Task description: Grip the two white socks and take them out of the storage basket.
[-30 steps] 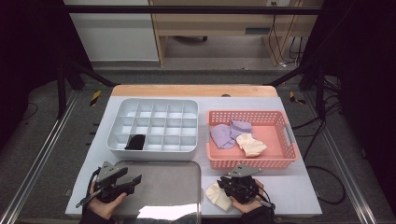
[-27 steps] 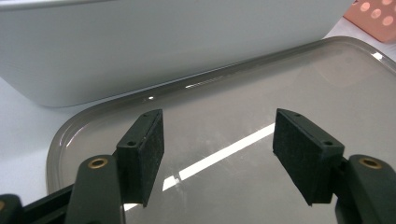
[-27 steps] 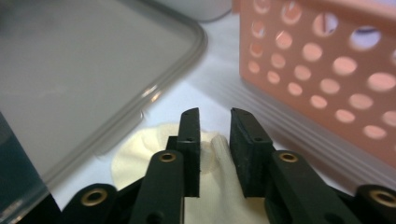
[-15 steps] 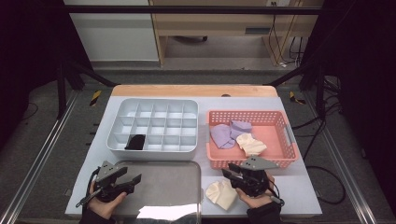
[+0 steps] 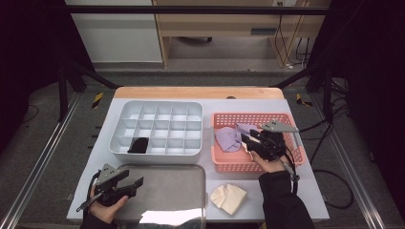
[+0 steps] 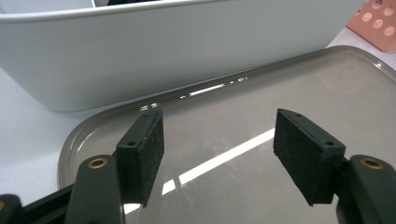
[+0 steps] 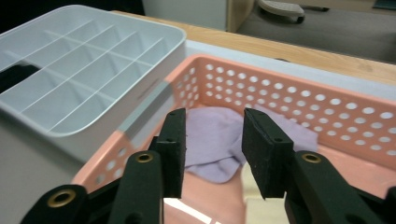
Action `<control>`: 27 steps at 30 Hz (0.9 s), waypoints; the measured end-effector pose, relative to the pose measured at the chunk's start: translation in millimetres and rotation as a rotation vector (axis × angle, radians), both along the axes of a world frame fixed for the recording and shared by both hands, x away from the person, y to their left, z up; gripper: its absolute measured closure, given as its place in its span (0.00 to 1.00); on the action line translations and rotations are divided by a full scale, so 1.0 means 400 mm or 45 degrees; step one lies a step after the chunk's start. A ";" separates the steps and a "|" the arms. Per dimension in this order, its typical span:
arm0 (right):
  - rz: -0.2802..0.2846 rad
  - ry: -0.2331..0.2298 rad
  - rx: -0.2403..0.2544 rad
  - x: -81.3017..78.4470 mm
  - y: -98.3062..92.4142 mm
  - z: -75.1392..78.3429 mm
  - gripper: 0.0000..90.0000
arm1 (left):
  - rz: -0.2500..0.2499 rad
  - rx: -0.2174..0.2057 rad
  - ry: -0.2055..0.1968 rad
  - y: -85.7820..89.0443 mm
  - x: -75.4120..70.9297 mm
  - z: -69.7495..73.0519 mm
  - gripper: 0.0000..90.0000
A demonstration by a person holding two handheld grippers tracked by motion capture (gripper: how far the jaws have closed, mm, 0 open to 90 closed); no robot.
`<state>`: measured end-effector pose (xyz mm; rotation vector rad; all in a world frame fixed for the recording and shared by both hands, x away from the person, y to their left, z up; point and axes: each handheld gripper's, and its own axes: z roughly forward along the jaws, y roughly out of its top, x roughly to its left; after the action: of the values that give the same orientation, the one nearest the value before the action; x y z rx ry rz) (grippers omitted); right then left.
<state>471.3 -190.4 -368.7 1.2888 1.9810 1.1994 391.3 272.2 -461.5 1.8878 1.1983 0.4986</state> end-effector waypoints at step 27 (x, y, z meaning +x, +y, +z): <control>-0.153 0.124 -0.093 0.196 -0.026 -0.095 0.60 | 0.000 0.000 0.005 0.001 0.002 -0.005 0.37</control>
<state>549.7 -201.0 -406.8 1.4317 1.9647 1.0167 392.1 272.7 -463.5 1.8899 1.2007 0.4951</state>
